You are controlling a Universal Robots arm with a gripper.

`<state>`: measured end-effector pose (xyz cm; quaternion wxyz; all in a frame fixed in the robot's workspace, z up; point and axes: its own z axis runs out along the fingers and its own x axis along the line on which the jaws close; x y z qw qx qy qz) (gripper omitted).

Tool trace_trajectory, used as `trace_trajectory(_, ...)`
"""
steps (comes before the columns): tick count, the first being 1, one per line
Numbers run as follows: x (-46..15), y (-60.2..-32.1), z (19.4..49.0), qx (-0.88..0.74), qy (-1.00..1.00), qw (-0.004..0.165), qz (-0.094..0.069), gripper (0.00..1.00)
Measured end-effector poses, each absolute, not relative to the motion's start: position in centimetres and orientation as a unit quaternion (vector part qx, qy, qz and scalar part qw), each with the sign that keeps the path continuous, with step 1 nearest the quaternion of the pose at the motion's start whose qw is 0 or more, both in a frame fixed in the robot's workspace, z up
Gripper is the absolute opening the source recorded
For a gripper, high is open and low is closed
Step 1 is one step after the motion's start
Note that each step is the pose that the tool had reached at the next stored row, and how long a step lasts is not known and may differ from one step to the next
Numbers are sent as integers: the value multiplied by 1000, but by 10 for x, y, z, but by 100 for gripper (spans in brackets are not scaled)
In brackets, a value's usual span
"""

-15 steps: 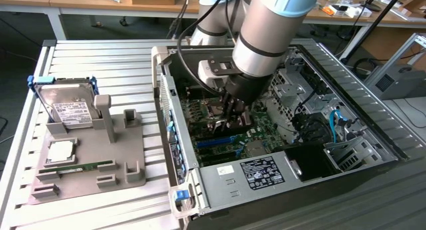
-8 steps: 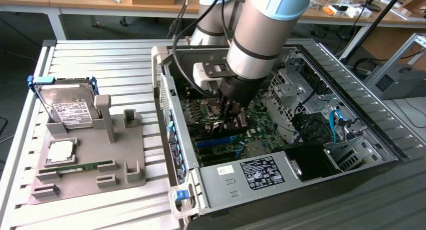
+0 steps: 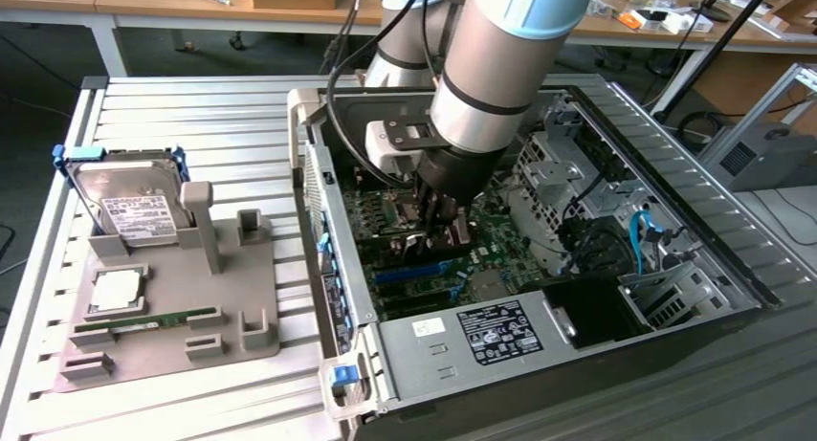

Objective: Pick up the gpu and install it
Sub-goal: 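Insert the gpu into the slot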

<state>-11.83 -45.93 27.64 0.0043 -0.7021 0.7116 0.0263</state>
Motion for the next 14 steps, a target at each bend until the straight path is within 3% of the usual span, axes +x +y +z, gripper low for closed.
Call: trace_trajectory(14, -106, -460, 277, -702, 712, 3, 28, 27)
